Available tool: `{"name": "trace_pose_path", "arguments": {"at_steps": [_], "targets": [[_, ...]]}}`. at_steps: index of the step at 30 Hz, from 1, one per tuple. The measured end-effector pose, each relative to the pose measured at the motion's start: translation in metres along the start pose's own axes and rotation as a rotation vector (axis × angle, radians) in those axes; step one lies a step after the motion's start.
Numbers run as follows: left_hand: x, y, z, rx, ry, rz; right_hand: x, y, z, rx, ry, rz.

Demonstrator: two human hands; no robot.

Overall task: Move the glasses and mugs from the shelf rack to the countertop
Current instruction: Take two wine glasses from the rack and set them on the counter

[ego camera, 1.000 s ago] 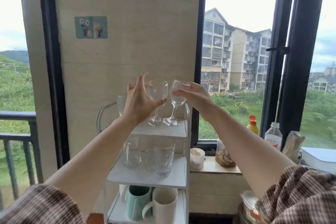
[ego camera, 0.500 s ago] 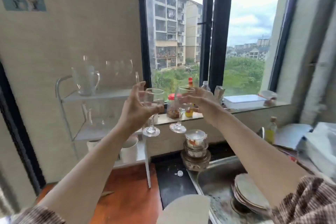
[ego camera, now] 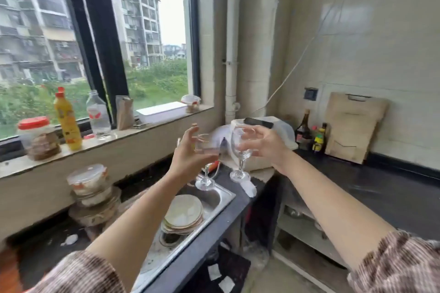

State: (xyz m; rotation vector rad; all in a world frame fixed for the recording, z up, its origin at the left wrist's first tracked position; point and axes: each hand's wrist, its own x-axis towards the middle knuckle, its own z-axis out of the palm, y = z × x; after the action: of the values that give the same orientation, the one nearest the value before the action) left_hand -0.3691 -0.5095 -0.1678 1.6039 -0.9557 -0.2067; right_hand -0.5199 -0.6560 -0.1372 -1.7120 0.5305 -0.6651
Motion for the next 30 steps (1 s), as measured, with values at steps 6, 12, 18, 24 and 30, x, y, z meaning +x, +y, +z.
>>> {"name": "trace_pose_path", "arguments": {"at_steps": [6,12,18,24,30], "targets": [[0.05,0.022,0.194,-0.107,-0.165,0.006,-0.008,0.038,-0.175,-0.063,0.216,0.084],[0.088,0.051,0.377,-0.105,-0.385,0.047,-0.018,0.083,-0.326,-0.071,0.474,0.164],[0.12,0.067,0.53,-0.098,-0.581,0.107,-0.013,0.131,-0.45,-0.113,0.668,0.23],[0.169,0.062,0.66,-0.101,-0.732,0.139,0.012,0.173,-0.554,-0.142,0.801,0.305],[0.205,0.055,0.78,-0.04,-0.869,0.141,0.033,0.229,-0.644,-0.175,0.929,0.434]]}}
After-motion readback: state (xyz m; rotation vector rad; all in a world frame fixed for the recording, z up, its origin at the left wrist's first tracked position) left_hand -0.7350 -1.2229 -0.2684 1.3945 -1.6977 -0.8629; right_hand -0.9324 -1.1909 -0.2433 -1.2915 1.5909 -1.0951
